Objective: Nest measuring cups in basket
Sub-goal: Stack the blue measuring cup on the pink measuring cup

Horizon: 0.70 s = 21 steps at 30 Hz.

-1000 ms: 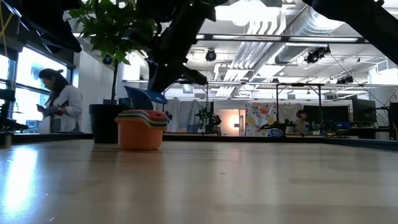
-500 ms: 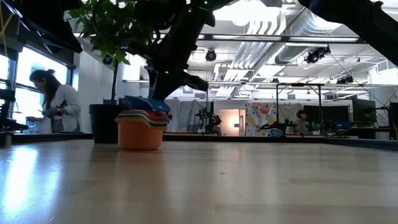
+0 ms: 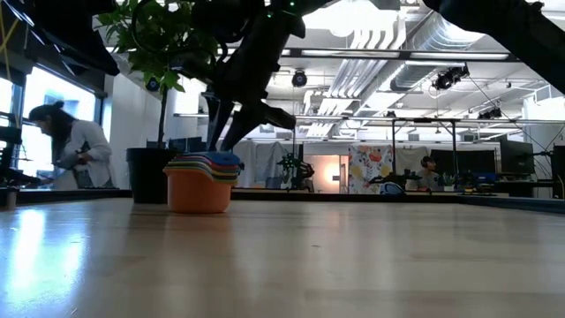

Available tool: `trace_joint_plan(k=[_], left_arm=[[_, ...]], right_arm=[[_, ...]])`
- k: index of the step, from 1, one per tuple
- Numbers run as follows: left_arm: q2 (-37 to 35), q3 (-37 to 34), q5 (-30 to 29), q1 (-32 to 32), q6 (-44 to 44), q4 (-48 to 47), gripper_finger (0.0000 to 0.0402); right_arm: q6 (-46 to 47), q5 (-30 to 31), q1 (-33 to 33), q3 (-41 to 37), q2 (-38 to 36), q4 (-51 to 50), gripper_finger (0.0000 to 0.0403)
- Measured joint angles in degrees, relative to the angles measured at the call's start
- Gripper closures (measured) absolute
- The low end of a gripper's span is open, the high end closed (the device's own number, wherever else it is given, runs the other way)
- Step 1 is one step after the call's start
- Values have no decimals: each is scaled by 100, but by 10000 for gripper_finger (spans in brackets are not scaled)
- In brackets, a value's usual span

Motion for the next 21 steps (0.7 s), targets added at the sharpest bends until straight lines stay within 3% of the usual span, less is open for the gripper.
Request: trace_joint_plan(k=[5,11,21], left_arm=[[0,0,-10,2,-2,-1,344],[-46,0,128,2,0,61,344],[-55,0,137,2,153,125,344]], right_arm=[[2,-130,-54,0,-30,0,317],[44,-812,-180,94,-74,-86,316],[117,-770,-228,166,-83,-114,315]])
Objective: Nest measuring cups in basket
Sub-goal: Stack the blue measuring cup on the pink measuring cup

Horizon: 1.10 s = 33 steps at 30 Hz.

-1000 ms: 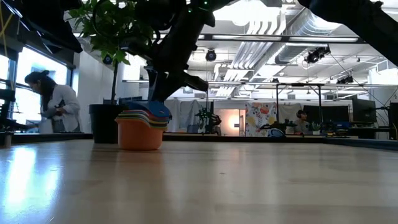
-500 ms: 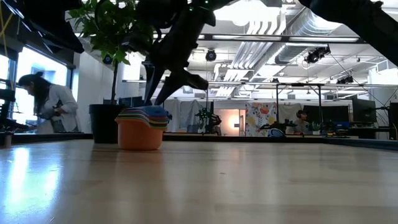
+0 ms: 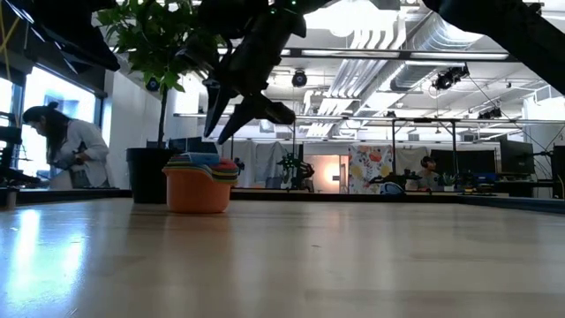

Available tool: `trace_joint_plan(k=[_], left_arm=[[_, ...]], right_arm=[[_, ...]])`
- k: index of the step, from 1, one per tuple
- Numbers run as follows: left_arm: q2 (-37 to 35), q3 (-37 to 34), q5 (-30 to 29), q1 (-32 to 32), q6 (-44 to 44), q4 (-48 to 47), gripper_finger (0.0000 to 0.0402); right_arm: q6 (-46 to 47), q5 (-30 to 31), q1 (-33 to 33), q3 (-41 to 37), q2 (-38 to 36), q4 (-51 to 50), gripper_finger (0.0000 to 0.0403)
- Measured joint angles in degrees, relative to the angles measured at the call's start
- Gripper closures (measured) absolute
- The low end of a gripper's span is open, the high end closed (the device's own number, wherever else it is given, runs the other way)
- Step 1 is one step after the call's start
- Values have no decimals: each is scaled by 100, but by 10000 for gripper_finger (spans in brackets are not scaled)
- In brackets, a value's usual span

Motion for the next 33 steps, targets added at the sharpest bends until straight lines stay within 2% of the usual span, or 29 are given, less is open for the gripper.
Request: trace_joint_plan(k=[8,19,25,27,33], left_arm=[[-22,0,297,0,120,7,344],[-618,2,628,-2,503,604,344],[-970,2,862,0,559,616,344],[-1072,2,931,-2,650,612,344],[-1264,4,922,0,974,605,344]], right_arm=[[231,-87,332,0,0,374,315],[526,-75,814,132,13,1963,315],[286,464,1002,833,18,1776,315],[197,727,1017,824,-81,2022,315],[130,986,1016,843,-175,1982,316]])
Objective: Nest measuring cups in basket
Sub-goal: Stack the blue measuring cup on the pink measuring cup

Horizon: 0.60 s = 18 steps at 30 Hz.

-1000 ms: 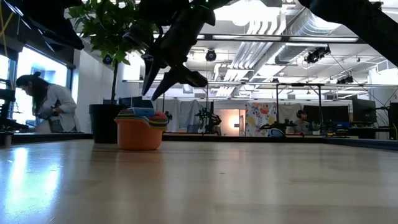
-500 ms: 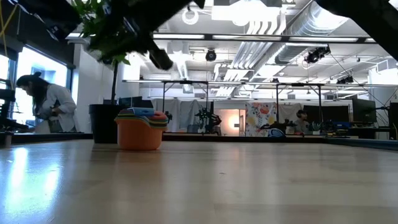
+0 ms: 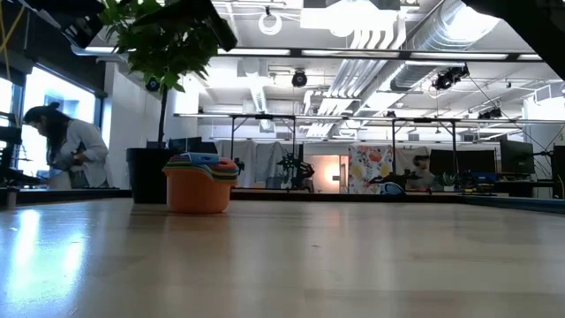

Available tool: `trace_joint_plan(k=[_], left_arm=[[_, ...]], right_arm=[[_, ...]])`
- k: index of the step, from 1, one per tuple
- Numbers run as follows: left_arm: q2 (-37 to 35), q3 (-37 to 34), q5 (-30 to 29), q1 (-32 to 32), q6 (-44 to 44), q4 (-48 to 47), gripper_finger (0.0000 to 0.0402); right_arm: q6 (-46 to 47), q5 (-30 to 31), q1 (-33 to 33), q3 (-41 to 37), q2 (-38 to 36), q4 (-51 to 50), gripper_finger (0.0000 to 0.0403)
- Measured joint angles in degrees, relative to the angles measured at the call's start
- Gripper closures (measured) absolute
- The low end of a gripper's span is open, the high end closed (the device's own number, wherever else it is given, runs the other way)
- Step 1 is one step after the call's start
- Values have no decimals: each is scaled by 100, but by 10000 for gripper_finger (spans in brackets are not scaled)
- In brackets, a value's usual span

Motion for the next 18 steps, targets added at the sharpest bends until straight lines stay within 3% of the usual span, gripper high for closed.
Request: trace_joint_plan(k=[13,18], left_arm=[[-50,0,-41,0,-83,-20,344],[-46,0,-59,0,-144,-22,344]], right_arm=[[165,-48,81,-15,184,-970,316],[652,-60,81,-14,330,-1376,316]])
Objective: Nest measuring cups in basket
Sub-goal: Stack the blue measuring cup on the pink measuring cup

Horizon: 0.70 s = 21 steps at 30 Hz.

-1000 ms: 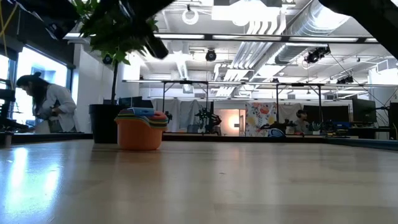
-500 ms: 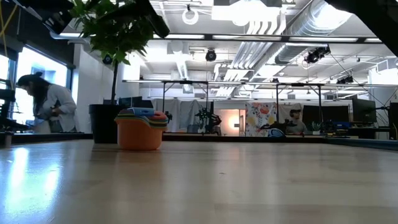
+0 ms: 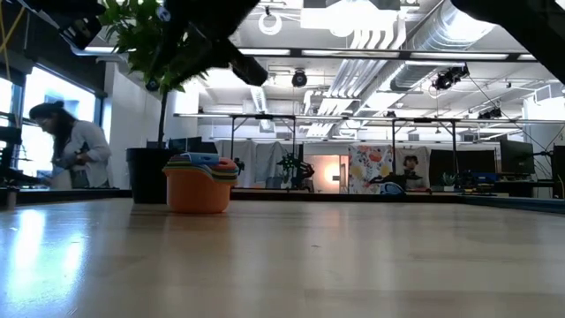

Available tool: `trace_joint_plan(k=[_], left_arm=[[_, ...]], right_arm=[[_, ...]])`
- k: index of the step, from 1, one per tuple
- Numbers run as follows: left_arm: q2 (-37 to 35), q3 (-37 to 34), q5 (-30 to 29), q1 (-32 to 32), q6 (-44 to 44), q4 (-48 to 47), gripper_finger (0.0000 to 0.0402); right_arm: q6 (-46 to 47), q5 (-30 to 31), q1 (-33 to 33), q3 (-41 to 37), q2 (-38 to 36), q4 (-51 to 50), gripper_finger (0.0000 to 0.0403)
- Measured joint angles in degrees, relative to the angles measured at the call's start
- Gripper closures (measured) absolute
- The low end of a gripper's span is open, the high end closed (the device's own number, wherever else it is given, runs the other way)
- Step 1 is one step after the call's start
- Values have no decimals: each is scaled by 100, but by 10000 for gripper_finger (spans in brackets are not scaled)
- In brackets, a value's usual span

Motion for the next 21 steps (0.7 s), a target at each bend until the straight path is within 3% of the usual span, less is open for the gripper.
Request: trace_joint_plan(k=[21], left_arm=[[5,-2,-7,-1,-45,-24,344]], right_arm=[[1092,-203,219,-4,519,-556,316]])
